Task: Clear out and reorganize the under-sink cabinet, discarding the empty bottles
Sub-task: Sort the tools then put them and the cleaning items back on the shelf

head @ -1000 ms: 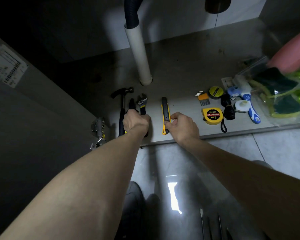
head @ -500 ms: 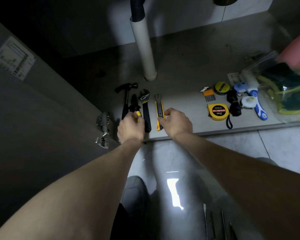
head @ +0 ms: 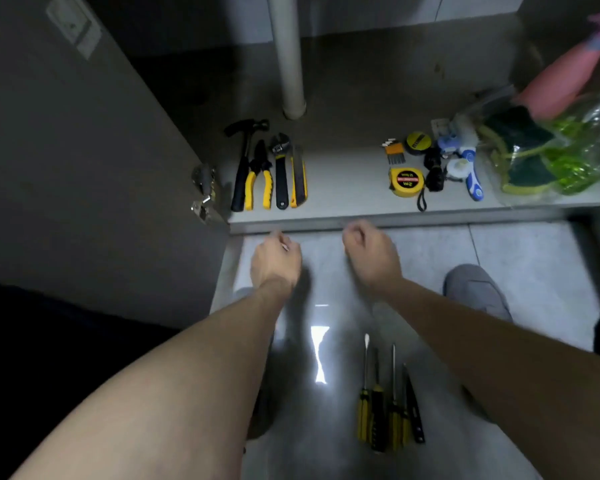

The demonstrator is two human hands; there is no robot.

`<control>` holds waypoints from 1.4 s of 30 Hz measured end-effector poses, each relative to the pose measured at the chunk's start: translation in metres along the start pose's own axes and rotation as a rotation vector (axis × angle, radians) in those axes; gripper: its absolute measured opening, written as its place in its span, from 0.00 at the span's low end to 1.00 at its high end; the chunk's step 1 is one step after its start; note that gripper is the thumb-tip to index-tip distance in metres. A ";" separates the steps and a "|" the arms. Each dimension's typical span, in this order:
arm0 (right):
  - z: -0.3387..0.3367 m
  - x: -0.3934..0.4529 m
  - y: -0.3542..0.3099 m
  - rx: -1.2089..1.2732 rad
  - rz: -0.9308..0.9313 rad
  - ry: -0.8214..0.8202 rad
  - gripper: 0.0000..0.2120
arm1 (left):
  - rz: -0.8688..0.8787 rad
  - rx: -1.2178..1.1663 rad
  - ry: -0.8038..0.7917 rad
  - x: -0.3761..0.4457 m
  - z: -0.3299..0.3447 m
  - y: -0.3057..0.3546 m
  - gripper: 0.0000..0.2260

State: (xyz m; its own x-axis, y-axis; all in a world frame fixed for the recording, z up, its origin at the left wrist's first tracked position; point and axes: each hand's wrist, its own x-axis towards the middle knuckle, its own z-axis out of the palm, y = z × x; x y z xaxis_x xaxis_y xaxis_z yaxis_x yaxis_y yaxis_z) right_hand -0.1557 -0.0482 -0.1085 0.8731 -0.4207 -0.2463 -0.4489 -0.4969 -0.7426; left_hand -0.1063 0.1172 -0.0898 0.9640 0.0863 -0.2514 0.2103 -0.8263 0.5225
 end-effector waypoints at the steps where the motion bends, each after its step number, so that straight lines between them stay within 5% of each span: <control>1: -0.006 -0.022 0.020 -0.036 0.014 -0.021 0.11 | -0.021 -0.006 -0.073 -0.015 0.009 -0.003 0.06; 6: -0.027 -0.137 0.114 -0.190 0.183 -0.207 0.13 | -0.053 0.104 -0.492 -0.100 0.062 -0.024 0.08; 10: -0.029 -0.213 0.154 -0.241 0.346 -0.252 0.13 | -0.100 0.140 -0.630 -0.167 0.089 -0.055 0.09; 14: -0.022 -0.238 0.151 -0.292 0.374 -0.376 0.07 | -0.117 0.178 -0.579 -0.208 0.109 -0.076 0.08; 21: -0.001 -0.237 0.132 -0.331 0.355 -0.339 0.04 | -0.096 0.156 -0.527 -0.212 0.116 -0.081 0.09; 42: 0.043 -0.214 0.117 -0.529 0.317 -0.277 0.11 | -0.322 0.120 -0.421 -0.194 0.085 -0.104 0.10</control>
State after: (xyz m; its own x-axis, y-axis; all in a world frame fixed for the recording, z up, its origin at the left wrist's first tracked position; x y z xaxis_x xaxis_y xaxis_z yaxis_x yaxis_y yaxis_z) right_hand -0.3865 0.0161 -0.1691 0.6688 -0.4324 -0.6048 -0.6625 -0.7157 -0.2209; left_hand -0.3285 0.1390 -0.1644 0.7005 0.1353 -0.7007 0.4403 -0.8547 0.2751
